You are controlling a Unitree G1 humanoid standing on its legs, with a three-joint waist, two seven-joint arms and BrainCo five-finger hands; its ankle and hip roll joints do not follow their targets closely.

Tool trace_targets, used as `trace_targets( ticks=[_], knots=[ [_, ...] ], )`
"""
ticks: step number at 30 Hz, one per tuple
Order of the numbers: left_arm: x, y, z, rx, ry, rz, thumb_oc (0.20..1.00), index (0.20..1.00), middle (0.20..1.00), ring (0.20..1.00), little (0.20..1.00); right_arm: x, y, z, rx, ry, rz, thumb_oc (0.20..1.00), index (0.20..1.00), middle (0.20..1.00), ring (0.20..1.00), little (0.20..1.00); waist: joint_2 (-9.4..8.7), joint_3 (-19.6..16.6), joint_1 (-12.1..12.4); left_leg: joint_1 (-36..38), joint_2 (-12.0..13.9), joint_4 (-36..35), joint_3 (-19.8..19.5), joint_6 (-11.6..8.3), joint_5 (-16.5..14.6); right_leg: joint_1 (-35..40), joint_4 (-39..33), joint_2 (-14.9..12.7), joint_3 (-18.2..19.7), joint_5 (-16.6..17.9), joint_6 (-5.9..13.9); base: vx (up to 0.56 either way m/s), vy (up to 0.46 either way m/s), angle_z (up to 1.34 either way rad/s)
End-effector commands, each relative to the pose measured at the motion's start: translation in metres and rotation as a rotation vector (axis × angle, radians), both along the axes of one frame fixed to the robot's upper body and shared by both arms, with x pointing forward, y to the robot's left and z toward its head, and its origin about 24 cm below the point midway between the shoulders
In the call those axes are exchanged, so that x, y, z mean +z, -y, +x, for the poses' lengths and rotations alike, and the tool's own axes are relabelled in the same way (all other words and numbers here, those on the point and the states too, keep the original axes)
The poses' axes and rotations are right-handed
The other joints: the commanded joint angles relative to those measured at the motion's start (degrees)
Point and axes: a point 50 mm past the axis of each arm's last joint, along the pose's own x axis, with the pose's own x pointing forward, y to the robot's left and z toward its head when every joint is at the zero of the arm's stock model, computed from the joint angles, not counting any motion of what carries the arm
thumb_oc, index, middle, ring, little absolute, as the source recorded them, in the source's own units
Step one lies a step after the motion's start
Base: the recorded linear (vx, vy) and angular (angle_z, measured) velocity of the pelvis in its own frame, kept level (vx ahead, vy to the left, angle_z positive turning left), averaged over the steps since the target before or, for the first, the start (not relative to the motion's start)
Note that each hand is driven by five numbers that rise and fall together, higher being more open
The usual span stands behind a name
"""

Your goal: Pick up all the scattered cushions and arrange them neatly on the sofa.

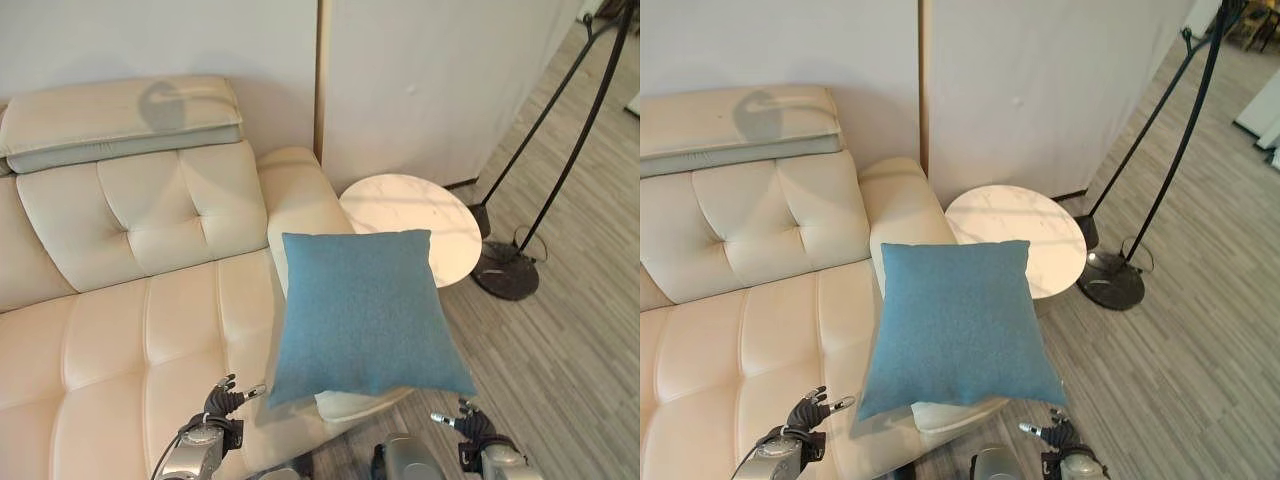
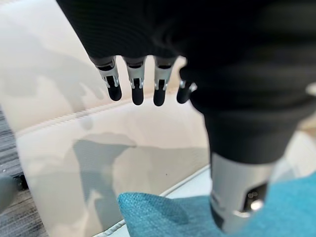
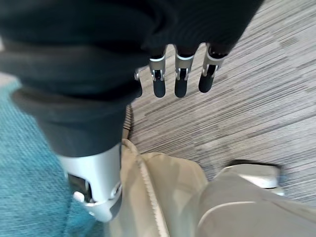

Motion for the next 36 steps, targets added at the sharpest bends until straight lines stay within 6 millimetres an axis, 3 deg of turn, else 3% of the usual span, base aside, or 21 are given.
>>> trace_targets(
  ticks=[1, 2, 5, 10, 12, 14, 16, 18, 21, 24, 26, 29, 32, 36],
  knots=[
    [0.002, 0.005, 0.003, 0.007, 0.035, -0.018, 1.0, 1.0, 1.0, 1.0, 1.0, 0.006, 0.022, 0.002, -0.023, 0.007, -0.081, 1.0, 1.0, 1.0, 1.0, 1.0, 2.15, 0.11, -0.11, 0.32, 1.92, -0.4, -2.11, -3.57, -4.38, 4.24, -8.18, 2.9, 0.01, 6.66, -2.1, 0.1, -0.154, 0.1],
    [0.003, 0.005, 0.008, 0.03, 0.05, -0.033, 1.0, 1.0, 1.0, 1.0, 1.0, 0.0, 0.022, -0.007, -0.044, -0.039, -0.083, 1.0, 1.0, 1.0, 1.0, 1.0, 1.28, -0.07, -0.05, 0.36, 2.27, -0.4, -2.72, -3.94, -4.42, 3.75, -12.97, 2.46, 2.01, 9.23, -1.44, 0.1, -0.193, 0.19],
    [0.001, 0.006, 0.008, 0.082, 0.049, -0.067, 1.0, 1.0, 1.0, 1.0, 1.0, -0.006, 0.031, -0.021, -0.08, -0.109, -0.114, 1.0, 1.0, 1.0, 1.0, 1.0, -0.69, -1.43, 0.51, 0.83, 3.2, -0.4, -3.5, -5.3, -4.48, 6.49, -17.29, 2.67, 0.59, 9.57, -1.26, 0.21, -0.338, 0.27],
    [0.004, 0.007, 0.011, 0.1, 0.071, -0.107, 1.0, 1.0, 1.0, 1.0, 1.0, 0.007, 0.07, -0.026, -0.11, -0.105, -0.215, 1.0, 1.0, 1.0, 1.0, 1.0, -1.53, -2.59, -0.24, 0.0, 6.98, -0.4, -7.8, -8.13, -2.62, 9.73, -17.75, 6.51, -1.65, 5.57, -4.39, 0.19, -0.461, 0.39],
    [0.004, 0.007, 0.011, 0.1, 0.071, -0.107, 1.0, 1.0, 1.0, 1.0, 1.0, 0.007, 0.07, -0.026, -0.11, -0.105, -0.216, 1.0, 1.0, 1.0, 1.0, 1.0, -1.5, -2.59, -0.33, -0.01, 7.0, -0.4, -7.91, -8.15, -2.61, 9.76, -17.75, 6.51, -1.75, 5.55, -4.4, 0.06, -0.199, 0.36],
    [0.014, 0.006, 0.022, 0.095, 0.123, -0.102, 1.0, 1.0, 1.0, 1.0, 1.0, 0.025, 0.085, -0.008, -0.094, -0.012, -0.271, 1.0, 1.0, 1.0, 1.0, 1.0, -1.72, -2.24, -0.45, -0.38, 7.8, -0.4, -8.69, -8.96, -0.83, 10.65, -17.75, 7.45, -3.15, 4.31, -5.48, 0.06, -0.322, 0.4],
    [0.022, 0.011, 0.039, 0.082, 0.173, -0.112, 1.0, 1.0, 1.0, 1.0, 1.0, 0.042, 0.096, 0.009, -0.09, 0.068, -0.311, 1.0, 1.0, 1.0, 1.0, 1.0, -1.69, -1.56, -1.47, -2.11, 7.27, 0.91, -3.79, -8.32, -0.11, 10.64, -17.75, 6.49, -5.42, 4.08, -5.59, -0.03, -0.145, 0.48],
    [0.031, 0.014, 0.052, 0.07, 0.223, -0.118, 1.0, 1.0, 1.0, 1.0, 1.0, 0.054, 0.099, 0.023, -0.07, 0.124, -0.334, 1.0, 1.0, 1.0, 1.0, 1.0, -1.22, -1.21, -1.53, -2.69, 5.9, 1.45, -2.7, -7.72, -0.87, 10.5, -17.75, 6.78, -6.05, 4.13, -5.53, -0.04, -0.081, 0.67],
    [0.044, 0.016, 0.063, 0.068, 0.292, -0.121, 1.0, 1.0, 1.0, 1.0, 1.0, 0.063, 0.094, 0.037, -0.058, 0.186, -0.331, 1.0, 1.0, 1.0, 1.0, 1.0, -0.3, -1.89, -1.87, -1.94, 6.08, -0.4, -1.82, -7.99, -0.65, 10.54, -17.75, 7.13, -6.77, 4.12, -5.43, 0.02, -0.03, 0.18],
    [0.065, 0.016, 0.073, 0.04, 0.39, -0.131, 1.0, 1.0, 1.0, 1.0, 1.0, 0.067, 0.072, 0.052, -0.068, 0.273, -0.244, 1.0, 1.0, 1.0, 1.0, 1.0, 0.76, -2.61, -1.91, -2.13, 6.45, -0.4, -1.48, -8.38, -0.56, 10.89, -17.75, 6.65, -8.17, 3.66, -5.34, 0.04, 0.017, 0.11],
    [0.069, 0.016, 0.072, 0.025, 0.399, -0.136, 1.0, 1.0, 1.0, 1.0, 1.0, 0.066, 0.066, 0.055, -0.053, 0.281, -0.227, 1.0, 1.0, 1.0, 1.0, 1.0, 1.02, -2.61, -1.79, -1.76, 6.52, -0.4, -1.27, -8.36, -0.72, 11.2, -17.75, 6.55, -8.3, 3.52, -5.3, 0.03, 0.043, 0.05],
    [0.077, -0.005, 0.059, -0.03, 0.393, -0.105, 1.0, 1.0, 1.0, 1.0, 1.0, 0.072, 0.05, 0.065, 0.012, 0.311, -0.178, 1.0, 1.0, 1.0, 1.0, 1.0, 2.43, -2.32, -1.14, -0.31, 6.22, -0.4, -1.09, -8.04, -1.61, 12.43, -17.75, 5.98, -8.31, 3.13, -5.06, 0.03, 0.115, 0.0],
    [0.082, -0.025, 0.049, -0.033, 0.373, -0.084, 1.0, 1.0, 1.0, 1.0, 1.0, 0.073, 0.048, 0.067, 0.038, 0.305, -0.157, 1.0, 1.0, 1.0, 1.0, 1.0, 3.15, -2.42, -0.82, 0.13, 5.89, -0.4, -1.01, -7.94, -2.12, 12.73, -17.75, 5.5, -8.41, 3.23, -4.75, 0.03, 0.124, -0.01],
    [0.084, -0.055, 0.052, 0.061, 0.348, -0.046, 1.0, 1.0, 1.0, 1.0, 1.0, 0.08, 0.049, 0.08, 0.051, 0.321, -0.165, 1.0, 1.0, 1.0, 1.0, 1.0, 3.21, -2.29, -0.41, 0.28, 5.61, -0.4, -0.81, -7.7, -2.64, 12.6, -17.75, 4.96, -8.28, 3.64, -4.14, 0.02, 0.121, 0.06]
  ],
)
